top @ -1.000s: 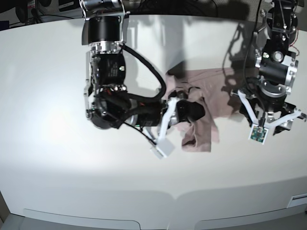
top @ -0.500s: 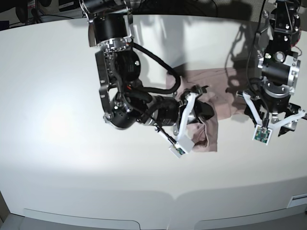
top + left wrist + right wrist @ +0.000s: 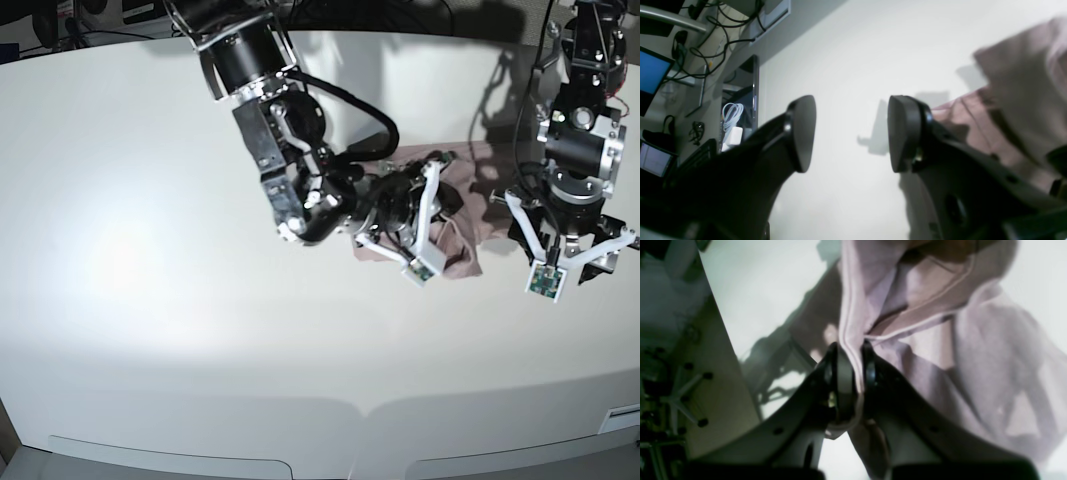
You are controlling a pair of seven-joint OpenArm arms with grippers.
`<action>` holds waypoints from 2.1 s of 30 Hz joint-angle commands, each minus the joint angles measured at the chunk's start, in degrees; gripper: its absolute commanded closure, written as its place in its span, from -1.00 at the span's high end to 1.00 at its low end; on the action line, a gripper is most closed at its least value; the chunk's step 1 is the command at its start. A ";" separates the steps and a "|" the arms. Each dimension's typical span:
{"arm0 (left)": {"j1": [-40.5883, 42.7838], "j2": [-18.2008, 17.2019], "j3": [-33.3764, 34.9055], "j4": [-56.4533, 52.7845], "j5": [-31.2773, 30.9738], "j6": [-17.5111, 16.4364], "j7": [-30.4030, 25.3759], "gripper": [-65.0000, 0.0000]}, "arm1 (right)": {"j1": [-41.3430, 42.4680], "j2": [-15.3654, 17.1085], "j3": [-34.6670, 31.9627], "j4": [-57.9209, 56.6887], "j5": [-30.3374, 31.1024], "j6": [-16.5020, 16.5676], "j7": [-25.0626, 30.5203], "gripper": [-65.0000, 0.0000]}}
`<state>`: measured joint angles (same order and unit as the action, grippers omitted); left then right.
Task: Fold the T-shirt properly
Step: 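Fold the right gripper's end over toward the left gripper, then press the folded end onto the pile with the right gripper beside the left gripper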
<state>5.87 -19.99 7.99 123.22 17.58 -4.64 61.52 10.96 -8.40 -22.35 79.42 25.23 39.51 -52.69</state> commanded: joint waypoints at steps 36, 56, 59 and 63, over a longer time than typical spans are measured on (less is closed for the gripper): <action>-0.48 -0.42 -0.17 1.07 0.52 0.81 -1.14 0.03 | 1.27 -0.60 -14.16 -6.21 8.33 0.17 20.20 -0.26; -5.40 -0.37 -0.17 1.40 2.12 10.71 -2.21 0.03 | 12.24 -0.60 -12.37 -6.21 -9.70 -1.16 24.85 -0.26; -5.68 -0.35 -0.15 1.40 2.34 14.23 -1.51 0.03 | 12.52 -0.60 -9.03 -6.21 -16.09 -4.35 24.81 -0.26; -2.93 0.50 0.00 1.40 -6.69 15.43 0.09 0.03 | 12.37 -0.60 -1.44 -6.21 -17.97 -5.03 24.20 -0.26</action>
<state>3.49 -19.20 7.99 123.50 9.85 10.57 62.39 21.69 -8.40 -23.64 72.29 6.20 34.50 -30.06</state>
